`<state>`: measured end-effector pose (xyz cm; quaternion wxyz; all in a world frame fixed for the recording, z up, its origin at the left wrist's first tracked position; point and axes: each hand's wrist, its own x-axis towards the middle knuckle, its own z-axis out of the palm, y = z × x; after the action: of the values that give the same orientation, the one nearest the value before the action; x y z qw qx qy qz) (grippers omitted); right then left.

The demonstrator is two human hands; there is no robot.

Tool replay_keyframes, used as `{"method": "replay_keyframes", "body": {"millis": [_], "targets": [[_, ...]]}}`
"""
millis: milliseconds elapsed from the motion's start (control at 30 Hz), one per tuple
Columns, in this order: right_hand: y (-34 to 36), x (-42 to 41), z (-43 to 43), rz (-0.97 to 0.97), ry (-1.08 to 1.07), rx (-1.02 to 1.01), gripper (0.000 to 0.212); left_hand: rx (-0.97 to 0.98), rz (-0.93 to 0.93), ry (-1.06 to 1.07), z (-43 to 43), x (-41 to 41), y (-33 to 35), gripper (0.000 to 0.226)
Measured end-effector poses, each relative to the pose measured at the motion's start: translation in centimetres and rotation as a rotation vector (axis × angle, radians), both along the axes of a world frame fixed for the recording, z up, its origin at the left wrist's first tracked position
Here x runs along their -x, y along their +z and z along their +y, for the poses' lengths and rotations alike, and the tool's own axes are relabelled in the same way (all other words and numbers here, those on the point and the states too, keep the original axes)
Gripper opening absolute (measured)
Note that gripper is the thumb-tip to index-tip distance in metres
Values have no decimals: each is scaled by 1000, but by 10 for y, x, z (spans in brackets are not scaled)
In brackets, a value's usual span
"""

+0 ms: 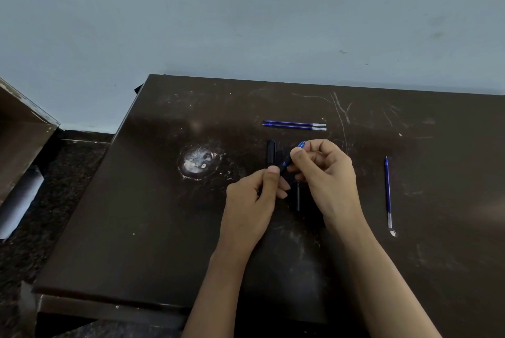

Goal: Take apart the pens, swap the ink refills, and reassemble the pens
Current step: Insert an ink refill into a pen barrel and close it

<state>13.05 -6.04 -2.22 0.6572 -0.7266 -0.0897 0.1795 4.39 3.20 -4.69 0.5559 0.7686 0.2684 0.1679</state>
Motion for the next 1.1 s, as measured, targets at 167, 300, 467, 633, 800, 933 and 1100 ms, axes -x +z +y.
{"method": "replay_keyframes", "body": {"millis": [167,300,467,633,800,933,1100], "targets": [[2,-1,0,21,-16,-26,7,-16,-20,-12,2,1,1,17],[2,0,0,2,-22,-11,7,44,-19,0,-1,1,1,40],[3,-1,0,7,-27,-15,5,-9,-15,2,3,2,0,17],[1,-1,-1,-9,-29,0,7,59,-16,-26,-1,1,3,34],[1,-2,-1,2,-28,-18,4,57,-9,11,3,1,0,9],[2,-2,-1,-4,-32,-17,5,105,0,-21,-2,0,3,39],[2,-3,-2,-1,-38,-26,5,23,-27,-4,2,1,1,4]]}}
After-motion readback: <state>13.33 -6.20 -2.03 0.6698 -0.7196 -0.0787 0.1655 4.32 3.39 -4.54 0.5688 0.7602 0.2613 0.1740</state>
